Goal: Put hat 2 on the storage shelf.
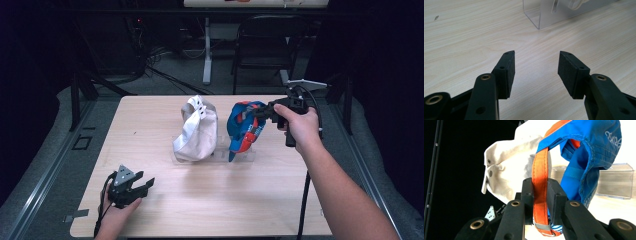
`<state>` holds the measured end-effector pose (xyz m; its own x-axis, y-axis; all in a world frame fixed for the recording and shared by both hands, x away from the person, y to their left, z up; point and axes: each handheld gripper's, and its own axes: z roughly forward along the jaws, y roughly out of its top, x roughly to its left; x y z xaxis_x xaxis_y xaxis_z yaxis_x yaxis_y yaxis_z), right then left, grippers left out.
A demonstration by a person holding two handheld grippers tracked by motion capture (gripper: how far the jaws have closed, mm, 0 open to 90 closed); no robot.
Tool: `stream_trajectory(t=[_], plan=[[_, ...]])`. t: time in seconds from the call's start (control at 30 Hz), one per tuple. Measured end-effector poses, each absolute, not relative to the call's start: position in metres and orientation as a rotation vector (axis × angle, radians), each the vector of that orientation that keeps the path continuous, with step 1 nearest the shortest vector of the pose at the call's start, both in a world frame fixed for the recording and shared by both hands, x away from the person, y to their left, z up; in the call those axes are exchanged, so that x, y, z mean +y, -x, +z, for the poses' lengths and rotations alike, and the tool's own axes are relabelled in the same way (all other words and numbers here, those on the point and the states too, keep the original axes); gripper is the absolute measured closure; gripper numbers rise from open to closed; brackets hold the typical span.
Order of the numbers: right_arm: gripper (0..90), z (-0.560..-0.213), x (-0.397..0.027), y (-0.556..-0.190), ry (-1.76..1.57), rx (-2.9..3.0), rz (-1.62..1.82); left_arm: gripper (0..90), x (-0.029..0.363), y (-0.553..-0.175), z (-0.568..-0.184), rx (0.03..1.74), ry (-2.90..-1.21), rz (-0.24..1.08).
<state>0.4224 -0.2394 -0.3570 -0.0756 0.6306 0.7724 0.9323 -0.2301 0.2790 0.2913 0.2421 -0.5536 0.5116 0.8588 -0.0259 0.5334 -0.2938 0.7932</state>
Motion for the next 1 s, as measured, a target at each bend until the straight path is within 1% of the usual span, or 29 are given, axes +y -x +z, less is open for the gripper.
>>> stream_trajectory(t=[0.5,0.7,1.0], plan=[[76.9,-0.358,-0.241,-0.422,1.879,-1.693,-1.206,48.7,0.243,-0.292,-0.554,1.143,-1.971,0.527],[74.7,-0.356,-0.245,-0.421,1.885,-1.694,-1.216,48.7,0.244,-0.292,-0.553,1.144,-1.984,0.523],[64.9,-0.351,-0.251,-0.418,1.921,-1.724,-1.233,48.7,0.244,-0.292,-0.553,1.145,-1.983,0.524]])
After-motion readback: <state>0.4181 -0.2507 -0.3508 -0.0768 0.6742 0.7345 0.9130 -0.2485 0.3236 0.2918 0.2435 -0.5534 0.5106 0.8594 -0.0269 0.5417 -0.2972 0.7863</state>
